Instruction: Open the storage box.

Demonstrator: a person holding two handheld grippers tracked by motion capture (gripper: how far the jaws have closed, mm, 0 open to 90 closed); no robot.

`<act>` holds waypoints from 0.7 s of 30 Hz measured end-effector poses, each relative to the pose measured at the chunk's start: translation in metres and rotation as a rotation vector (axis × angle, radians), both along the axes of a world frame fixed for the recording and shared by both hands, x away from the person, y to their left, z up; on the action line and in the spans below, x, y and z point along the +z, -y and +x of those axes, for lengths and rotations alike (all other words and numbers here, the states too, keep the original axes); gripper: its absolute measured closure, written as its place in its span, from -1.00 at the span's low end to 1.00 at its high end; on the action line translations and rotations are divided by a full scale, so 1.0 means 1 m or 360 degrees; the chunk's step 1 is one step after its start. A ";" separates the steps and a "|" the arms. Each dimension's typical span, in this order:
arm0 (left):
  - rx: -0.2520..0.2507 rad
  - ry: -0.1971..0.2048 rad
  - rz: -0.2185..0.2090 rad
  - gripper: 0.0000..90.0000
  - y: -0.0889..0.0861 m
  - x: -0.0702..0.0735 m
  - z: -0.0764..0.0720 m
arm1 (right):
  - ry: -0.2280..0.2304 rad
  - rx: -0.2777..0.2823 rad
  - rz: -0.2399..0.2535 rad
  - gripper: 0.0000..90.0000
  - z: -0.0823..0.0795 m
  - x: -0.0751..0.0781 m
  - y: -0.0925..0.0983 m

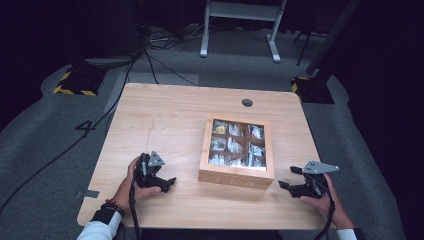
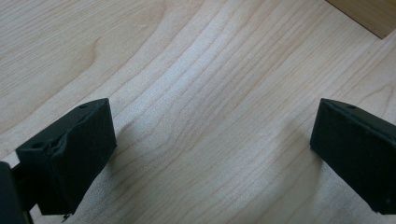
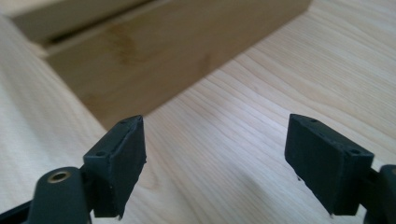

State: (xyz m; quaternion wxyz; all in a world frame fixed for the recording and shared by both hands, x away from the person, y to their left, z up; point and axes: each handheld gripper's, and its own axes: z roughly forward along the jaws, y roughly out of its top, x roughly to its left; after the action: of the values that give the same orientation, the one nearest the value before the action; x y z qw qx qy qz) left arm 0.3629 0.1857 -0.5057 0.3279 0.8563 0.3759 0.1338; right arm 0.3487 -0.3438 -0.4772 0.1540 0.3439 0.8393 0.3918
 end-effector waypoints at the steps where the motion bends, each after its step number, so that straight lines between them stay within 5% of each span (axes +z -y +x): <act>1: 0.0000 0.0000 0.0000 -0.99 0.000 0.000 0.000 | 0.0012 0.0005 -0.0004 -0.48 -0.001 0.002 -0.002; 10: -0.0003 0.0002 0.0000 -0.99 0.000 0.000 0.000 | 0.0047 0.0078 0.0073 -0.37 -0.009 0.019 -0.012; 21: -0.0004 0.0002 -0.0001 -0.99 0.000 0.000 0.000 | 0.0086 0.0109 0.0054 -0.35 -0.013 0.025 -0.023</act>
State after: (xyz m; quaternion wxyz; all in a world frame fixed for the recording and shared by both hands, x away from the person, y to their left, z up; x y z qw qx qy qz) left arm 0.3627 0.1854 -0.5058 0.3284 0.8566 0.3748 0.1338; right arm 0.3357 -0.3203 -0.4520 0.1571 0.3070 0.8393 0.4202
